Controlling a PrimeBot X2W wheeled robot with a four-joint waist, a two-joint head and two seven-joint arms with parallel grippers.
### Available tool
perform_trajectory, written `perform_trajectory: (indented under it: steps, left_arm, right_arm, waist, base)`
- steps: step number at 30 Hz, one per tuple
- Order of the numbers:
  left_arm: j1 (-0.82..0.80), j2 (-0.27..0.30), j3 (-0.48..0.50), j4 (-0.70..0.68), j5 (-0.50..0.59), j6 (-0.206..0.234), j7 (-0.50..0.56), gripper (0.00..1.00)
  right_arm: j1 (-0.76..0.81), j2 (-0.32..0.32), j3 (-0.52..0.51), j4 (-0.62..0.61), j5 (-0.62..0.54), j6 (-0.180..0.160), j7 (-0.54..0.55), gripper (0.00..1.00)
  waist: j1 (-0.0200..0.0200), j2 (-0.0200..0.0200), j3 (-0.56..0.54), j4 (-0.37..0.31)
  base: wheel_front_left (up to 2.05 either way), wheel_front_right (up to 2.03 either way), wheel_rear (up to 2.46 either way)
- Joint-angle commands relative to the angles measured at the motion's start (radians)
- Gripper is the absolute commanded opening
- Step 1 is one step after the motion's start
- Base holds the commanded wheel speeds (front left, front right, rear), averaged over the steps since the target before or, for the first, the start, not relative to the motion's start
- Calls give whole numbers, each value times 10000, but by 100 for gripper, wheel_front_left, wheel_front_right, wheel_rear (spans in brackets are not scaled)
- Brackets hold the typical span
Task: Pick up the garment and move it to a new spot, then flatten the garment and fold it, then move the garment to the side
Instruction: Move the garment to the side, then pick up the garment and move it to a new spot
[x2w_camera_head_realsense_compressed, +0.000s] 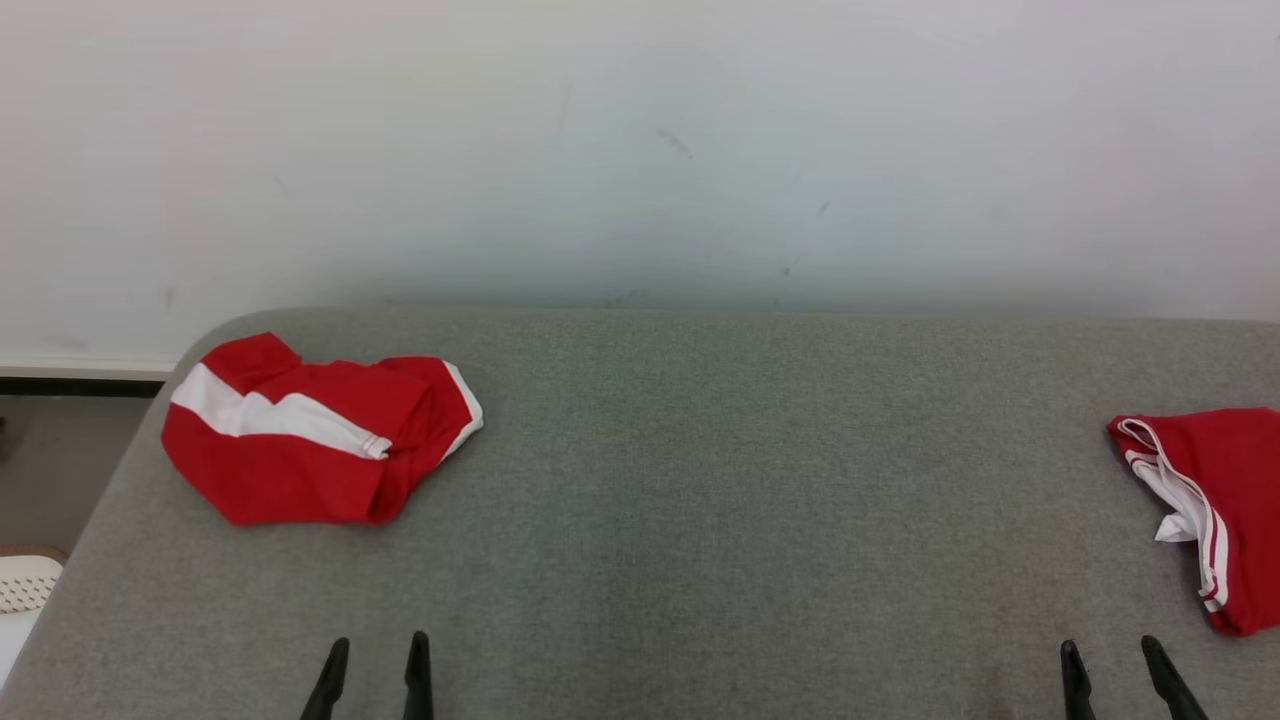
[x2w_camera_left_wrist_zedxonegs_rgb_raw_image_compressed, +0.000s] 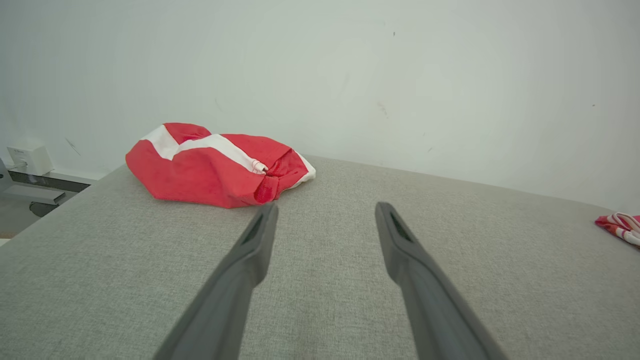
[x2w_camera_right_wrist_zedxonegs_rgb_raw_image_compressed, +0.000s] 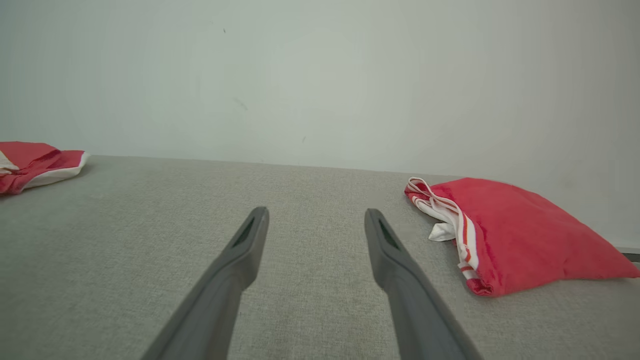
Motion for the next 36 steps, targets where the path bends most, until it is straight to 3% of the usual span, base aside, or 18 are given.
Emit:
perform_trajectory:
  steps: [1,11,16,27,36]
  left_arm:
    - [24,34,-2,46,92,-9,-3,100]
    - [-123,35,-109,54,-97,36,-3,100]
    - [-88,34,-140,38,-160,85,-3,100]
    - [225,32,-184,10,-246,184,-3,100]
    - [-165,34,-157,-289,-516,183,-3,100]
  right_arm:
    - [126,12,77,82,191,-23,8,100]
    - [108,10,319,189,256,-23,6,100]
    - [220,10,412,217,339,-23,6,100]
    - [97,8,892,302,361,-23,6,100]
    - [-326,5,1032,178,85,-24,8,100]
  waist:
    - [1,0,4,3]
    - [1,0,125,182]
    - [1,0,117,861]
    - [1,0,114,3018]
    - [1,0,816,3308]
  base:
    - [0,0,0]
    - [0,0,0]
    - [0,0,0]
    - [0,0,0]
    - [0,0,0]
